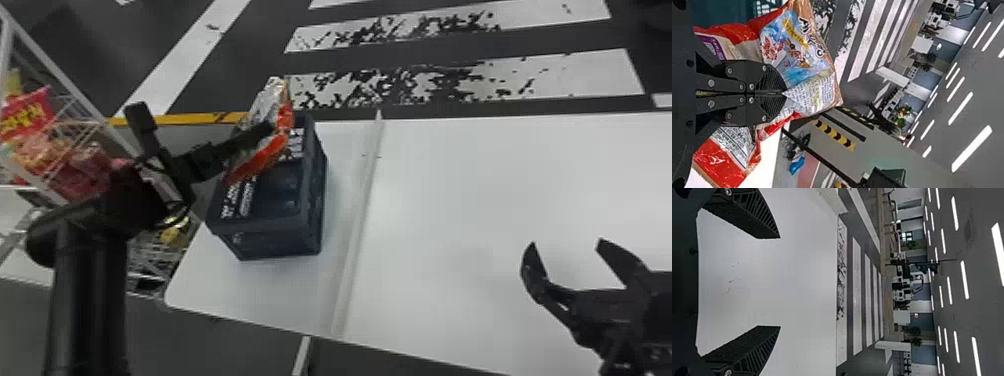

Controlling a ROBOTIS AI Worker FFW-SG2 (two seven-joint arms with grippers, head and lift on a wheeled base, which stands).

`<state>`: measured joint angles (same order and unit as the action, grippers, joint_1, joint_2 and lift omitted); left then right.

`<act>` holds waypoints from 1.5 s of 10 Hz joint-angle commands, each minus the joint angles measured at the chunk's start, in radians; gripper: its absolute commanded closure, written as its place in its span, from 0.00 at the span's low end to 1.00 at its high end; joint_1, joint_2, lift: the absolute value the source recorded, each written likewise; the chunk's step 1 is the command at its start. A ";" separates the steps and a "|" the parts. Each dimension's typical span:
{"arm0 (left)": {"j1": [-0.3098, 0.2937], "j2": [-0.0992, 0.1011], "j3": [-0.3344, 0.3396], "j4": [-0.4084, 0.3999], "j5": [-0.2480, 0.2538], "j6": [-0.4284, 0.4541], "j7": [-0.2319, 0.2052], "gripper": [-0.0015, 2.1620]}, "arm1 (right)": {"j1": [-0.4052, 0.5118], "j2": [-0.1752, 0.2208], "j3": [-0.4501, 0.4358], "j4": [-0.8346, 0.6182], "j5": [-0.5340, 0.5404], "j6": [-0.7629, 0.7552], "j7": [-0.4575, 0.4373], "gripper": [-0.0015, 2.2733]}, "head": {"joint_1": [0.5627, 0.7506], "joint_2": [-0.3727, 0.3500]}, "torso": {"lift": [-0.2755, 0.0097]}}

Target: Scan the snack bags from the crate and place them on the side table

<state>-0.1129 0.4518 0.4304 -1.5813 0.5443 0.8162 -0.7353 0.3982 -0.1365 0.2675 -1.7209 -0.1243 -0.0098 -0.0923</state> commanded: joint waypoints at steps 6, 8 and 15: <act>0.078 -0.216 -0.225 -0.272 0.017 0.079 0.066 0.99 | 0.033 0.000 -0.028 -0.051 0.000 0.000 -0.009 0.03 | 0.70 0.70 | 0.68; 0.094 -0.259 -0.357 -0.241 -0.050 0.030 0.102 0.99 | 0.037 0.000 -0.039 -0.060 -0.006 -0.006 -0.014 0.03 | 0.70 0.59 | 0.68; 0.085 -0.329 -0.671 0.004 -0.185 -0.240 0.228 0.97 | 0.090 0.006 -0.091 -0.151 -0.015 -0.015 -0.040 0.03 | 0.70 0.29 | 0.68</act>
<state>-0.0272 0.1242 -0.2203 -1.5962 0.3602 0.5985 -0.5062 0.4849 -0.1331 0.1822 -1.8651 -0.1386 -0.0251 -0.1321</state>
